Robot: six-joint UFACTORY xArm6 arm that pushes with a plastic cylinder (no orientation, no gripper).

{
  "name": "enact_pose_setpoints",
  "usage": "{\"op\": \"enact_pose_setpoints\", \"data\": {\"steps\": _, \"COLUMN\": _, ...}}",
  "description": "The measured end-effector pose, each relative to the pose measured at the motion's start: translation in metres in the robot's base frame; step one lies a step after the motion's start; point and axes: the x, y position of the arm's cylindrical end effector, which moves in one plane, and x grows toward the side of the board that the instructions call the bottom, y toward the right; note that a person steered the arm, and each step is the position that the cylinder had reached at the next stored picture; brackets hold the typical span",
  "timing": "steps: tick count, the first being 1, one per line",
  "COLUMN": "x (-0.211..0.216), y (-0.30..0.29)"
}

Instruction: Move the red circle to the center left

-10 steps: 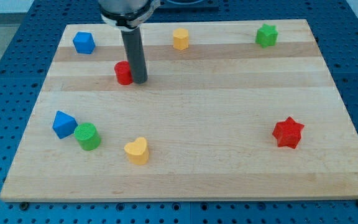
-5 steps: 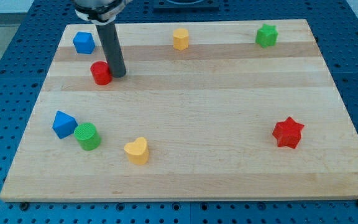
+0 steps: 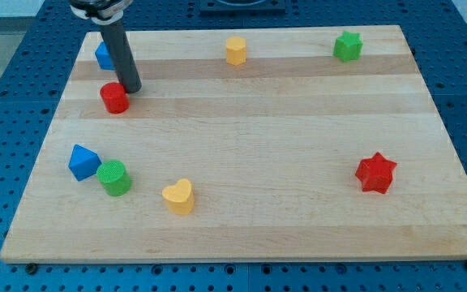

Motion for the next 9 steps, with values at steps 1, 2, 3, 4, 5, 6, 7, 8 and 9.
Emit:
{"op": "enact_pose_setpoints", "data": {"steps": 1, "x": 0.016, "y": -0.006}}
{"op": "enact_pose_setpoints", "data": {"steps": 2, "x": 0.018, "y": -0.006}}
{"op": "enact_pose_setpoints", "data": {"steps": 3, "x": 0.018, "y": 0.008}}
{"op": "enact_pose_setpoints", "data": {"steps": 4, "x": 0.021, "y": 0.02}}
{"op": "enact_pose_setpoints", "data": {"steps": 5, "x": 0.03, "y": 0.02}}
{"op": "enact_pose_setpoints", "data": {"steps": 6, "x": 0.032, "y": 0.02}}
{"op": "enact_pose_setpoints", "data": {"steps": 7, "x": 0.032, "y": 0.02}}
{"op": "enact_pose_setpoints", "data": {"steps": 8, "x": 0.032, "y": 0.02}}
{"op": "enact_pose_setpoints", "data": {"steps": 9, "x": 0.032, "y": 0.02}}
